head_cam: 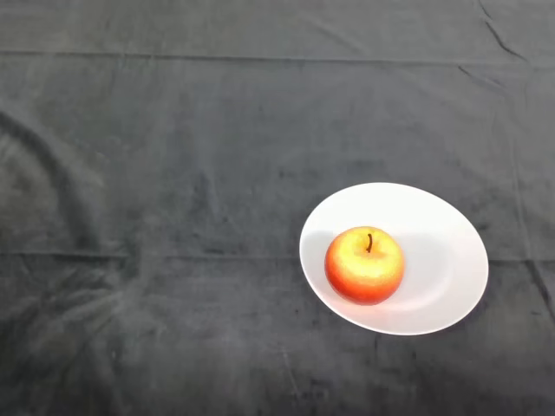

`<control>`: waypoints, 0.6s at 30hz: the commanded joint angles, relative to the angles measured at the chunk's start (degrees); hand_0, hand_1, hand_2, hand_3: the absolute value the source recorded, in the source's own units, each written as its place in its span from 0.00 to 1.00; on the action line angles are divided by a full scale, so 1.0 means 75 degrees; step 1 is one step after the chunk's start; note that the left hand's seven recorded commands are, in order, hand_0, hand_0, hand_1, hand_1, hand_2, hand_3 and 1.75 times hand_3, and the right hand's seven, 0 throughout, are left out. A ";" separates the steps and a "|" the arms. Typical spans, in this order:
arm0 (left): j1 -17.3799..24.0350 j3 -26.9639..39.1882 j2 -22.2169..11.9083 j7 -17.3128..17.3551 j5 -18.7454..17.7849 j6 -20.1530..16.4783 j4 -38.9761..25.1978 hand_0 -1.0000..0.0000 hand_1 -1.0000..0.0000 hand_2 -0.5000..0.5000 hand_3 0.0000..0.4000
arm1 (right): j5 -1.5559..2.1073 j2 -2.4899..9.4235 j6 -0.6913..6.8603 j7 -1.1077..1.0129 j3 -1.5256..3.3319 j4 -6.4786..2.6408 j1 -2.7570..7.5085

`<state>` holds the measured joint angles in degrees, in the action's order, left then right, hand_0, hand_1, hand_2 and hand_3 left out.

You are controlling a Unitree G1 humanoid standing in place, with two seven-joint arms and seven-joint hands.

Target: Move the apple to the plate

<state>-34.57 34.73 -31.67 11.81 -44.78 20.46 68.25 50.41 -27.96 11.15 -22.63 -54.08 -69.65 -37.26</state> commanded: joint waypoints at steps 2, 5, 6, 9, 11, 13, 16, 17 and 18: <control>0.0099 0.0085 -0.0288 -0.0054 0.0069 -0.0106 0.0132 1.00 1.00 0.50 0.00 | 0.0049 -0.0202 -0.0077 -0.0014 -0.0007 -0.0027 -0.0094; 0.0098 0.0102 -0.0279 -0.0059 0.0114 -0.0110 0.0118 1.00 1.00 0.50 0.00 | 0.0048 -0.0202 -0.0077 -0.0014 -0.0007 -0.0027 -0.0094; 0.0100 0.0110 -0.0277 -0.0060 0.0132 -0.0111 0.0112 1.00 1.00 0.50 0.00 | 0.0048 -0.0202 -0.0077 -0.0014 -0.0007 -0.0027 -0.0094; 0.0104 0.0131 -0.0272 -0.0062 0.0177 -0.0115 0.0100 1.00 1.00 0.50 0.00 | 0.0048 -0.0202 -0.0077 -0.0014 -0.0007 -0.0026 -0.0094; 0.0105 0.0146 -0.0268 -0.0065 0.0206 -0.0116 0.0092 1.00 1.00 0.50 0.00 | 0.0048 -0.0202 -0.0077 -0.0014 -0.0007 -0.0026 -0.0094; 0.0107 0.0161 -0.0263 -0.0068 0.0234 -0.0116 0.0085 1.00 1.00 0.50 0.00 | 0.0048 -0.0202 -0.0077 -0.0014 -0.0007 -0.0026 -0.0094; 0.0111 0.0183 -0.0259 -0.0071 0.0271 -0.0117 0.0076 1.00 1.00 0.50 0.00 | 0.0047 -0.0201 -0.0077 -0.0014 -0.0007 -0.0025 -0.0093; 0.0112 0.0192 -0.0256 -0.0073 0.0286 -0.0116 0.0072 1.00 1.00 0.50 0.00 | 0.0047 -0.0201 -0.0077 -0.0014 -0.0007 -0.0025 -0.0093; 0.0112 0.0199 -0.0253 -0.0076 0.0299 -0.0115 0.0070 1.00 1.00 0.50 0.00 | 0.0047 -0.0201 -0.0077 -0.0014 -0.0007 -0.0025 -0.0093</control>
<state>-34.57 35.03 -31.67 11.74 -43.67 20.46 68.25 50.41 -27.96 11.15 -22.63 -54.07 -69.65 -37.26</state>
